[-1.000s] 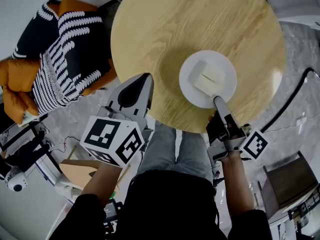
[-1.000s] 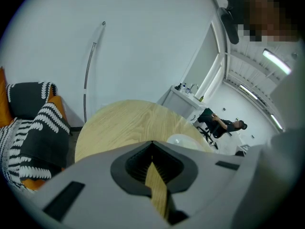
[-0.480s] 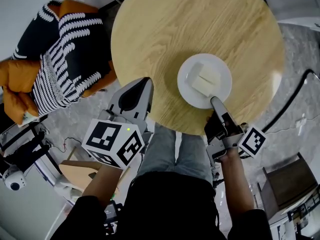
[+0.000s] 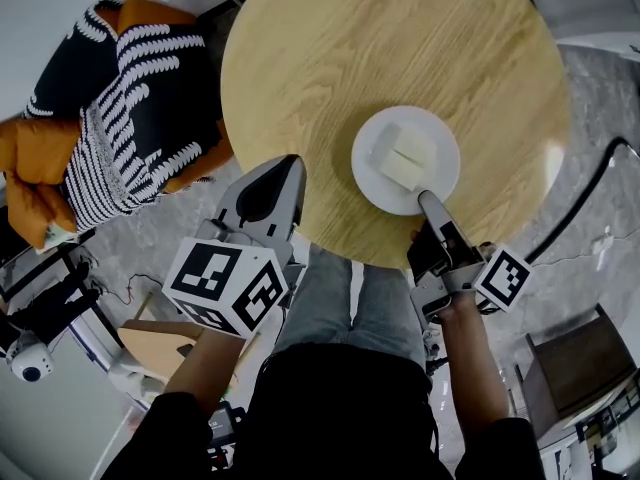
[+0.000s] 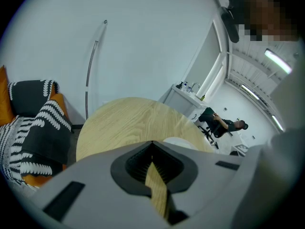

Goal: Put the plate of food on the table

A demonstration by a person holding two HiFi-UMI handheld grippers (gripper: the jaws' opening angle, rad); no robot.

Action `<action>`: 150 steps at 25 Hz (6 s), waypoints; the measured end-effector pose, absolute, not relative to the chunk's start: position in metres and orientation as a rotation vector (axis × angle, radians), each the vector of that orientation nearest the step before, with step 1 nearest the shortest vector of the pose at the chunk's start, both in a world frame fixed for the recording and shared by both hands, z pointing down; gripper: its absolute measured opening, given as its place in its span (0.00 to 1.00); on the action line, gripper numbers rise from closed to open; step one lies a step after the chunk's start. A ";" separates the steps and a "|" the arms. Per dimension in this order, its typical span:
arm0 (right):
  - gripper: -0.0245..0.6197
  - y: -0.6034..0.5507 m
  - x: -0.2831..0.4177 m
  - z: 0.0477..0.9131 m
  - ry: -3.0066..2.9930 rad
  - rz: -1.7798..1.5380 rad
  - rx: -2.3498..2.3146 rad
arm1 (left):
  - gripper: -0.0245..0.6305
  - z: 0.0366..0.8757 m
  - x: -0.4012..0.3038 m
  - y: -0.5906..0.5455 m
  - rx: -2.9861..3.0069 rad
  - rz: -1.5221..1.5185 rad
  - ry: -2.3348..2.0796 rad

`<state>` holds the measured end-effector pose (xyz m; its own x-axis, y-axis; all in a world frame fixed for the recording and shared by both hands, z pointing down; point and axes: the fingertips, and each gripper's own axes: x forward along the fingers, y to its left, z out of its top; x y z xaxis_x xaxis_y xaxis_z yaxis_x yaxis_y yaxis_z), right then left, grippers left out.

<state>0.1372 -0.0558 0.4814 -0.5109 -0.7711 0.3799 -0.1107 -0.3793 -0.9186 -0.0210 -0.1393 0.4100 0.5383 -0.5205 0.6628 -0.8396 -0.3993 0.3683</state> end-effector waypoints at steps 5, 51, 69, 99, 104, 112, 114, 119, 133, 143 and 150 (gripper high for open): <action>0.07 -0.054 0.137 0.483 1.397 -1.945 -1.193 | 0.05 0.411 -0.016 -0.137 2.090 0.594 -1.084; 0.19 -0.048 0.127 0.499 1.634 -2.093 -1.484 | 0.05 0.449 -0.011 -0.125 2.048 0.610 -1.002; 0.27 -0.037 0.110 0.494 2.203 -2.071 -1.419 | 0.05 0.443 -0.014 -0.128 2.051 0.608 -1.005; 0.30 -0.015 0.093 0.493 2.751 -2.066 -1.257 | 0.05 0.425 -0.010 -0.136 2.092 0.607 -0.988; 0.30 -0.013 0.092 0.501 2.917 -2.018 -1.320 | 0.05 0.425 -0.010 -0.138 2.093 0.601 -0.995; 0.30 -0.012 0.092 0.498 2.971 -1.981 -1.399 | 0.05 0.416 -0.011 -0.136 2.099 0.594 -1.001; 0.29 -0.013 0.092 0.502 2.973 -1.978 -1.425 | 0.05 0.418 -0.011 -0.137 2.099 0.594 -1.001; 0.25 -0.015 0.093 0.505 2.953 -1.981 -1.465 | 0.05 0.419 -0.011 -0.136 2.098 0.597 -1.000; 0.13 -0.016 0.103 0.505 2.882 -1.981 -1.600 | 0.05 0.410 -0.007 -0.135 2.112 0.590 -0.990; 0.05 -0.017 0.107 0.508 2.925 -1.920 -1.723 | 0.05 0.409 -0.007 -0.134 2.119 0.589 -0.984; 0.05 -0.016 0.103 0.509 3.066 -1.787 -1.789 | 0.05 0.409 -0.004 -0.136 2.123 0.586 -0.980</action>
<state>0.1032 -0.0160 0.5090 -0.3342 -0.2485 0.9092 -0.9135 0.3229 -0.2475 -0.0044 -0.1357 0.4094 0.6087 -0.4625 0.6446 -0.7868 -0.4564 0.4155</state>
